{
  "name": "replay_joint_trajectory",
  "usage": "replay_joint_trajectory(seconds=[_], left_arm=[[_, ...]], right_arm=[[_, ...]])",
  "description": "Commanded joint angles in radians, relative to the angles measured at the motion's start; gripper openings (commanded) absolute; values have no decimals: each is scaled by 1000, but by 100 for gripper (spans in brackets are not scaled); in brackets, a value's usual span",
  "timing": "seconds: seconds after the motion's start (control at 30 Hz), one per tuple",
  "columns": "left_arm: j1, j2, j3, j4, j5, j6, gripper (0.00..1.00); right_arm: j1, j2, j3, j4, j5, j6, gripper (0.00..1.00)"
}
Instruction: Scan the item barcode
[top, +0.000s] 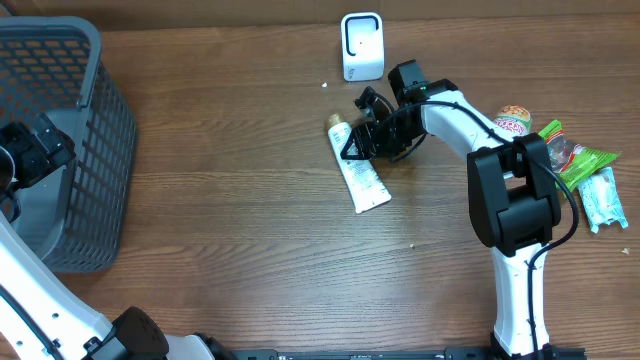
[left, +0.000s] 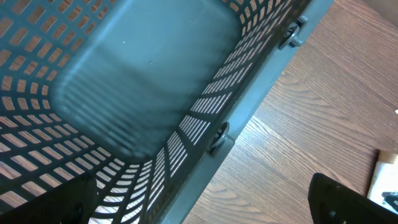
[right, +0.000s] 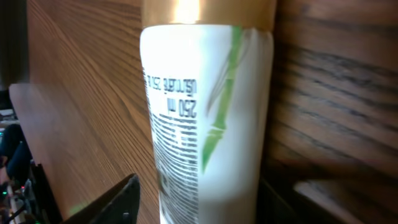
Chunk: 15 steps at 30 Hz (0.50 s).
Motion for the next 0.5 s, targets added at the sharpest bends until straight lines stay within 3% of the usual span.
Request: replay_joint_trajectory(seconds=[0.0,0.2,0.4,0.47], left_arm=[[2,0,2,1,5,16,100],[2,0,2,1,5,16,100],[2,0,2,1,5,16,100],[2,0,2,1,5,16,100]], right_arm=[[13,18,-31,-12,84,48,52],[14,18,-73,12,80,121,35],[33,18,-125,59,81,138,32],[38,18,-128,63,81,142,18]])
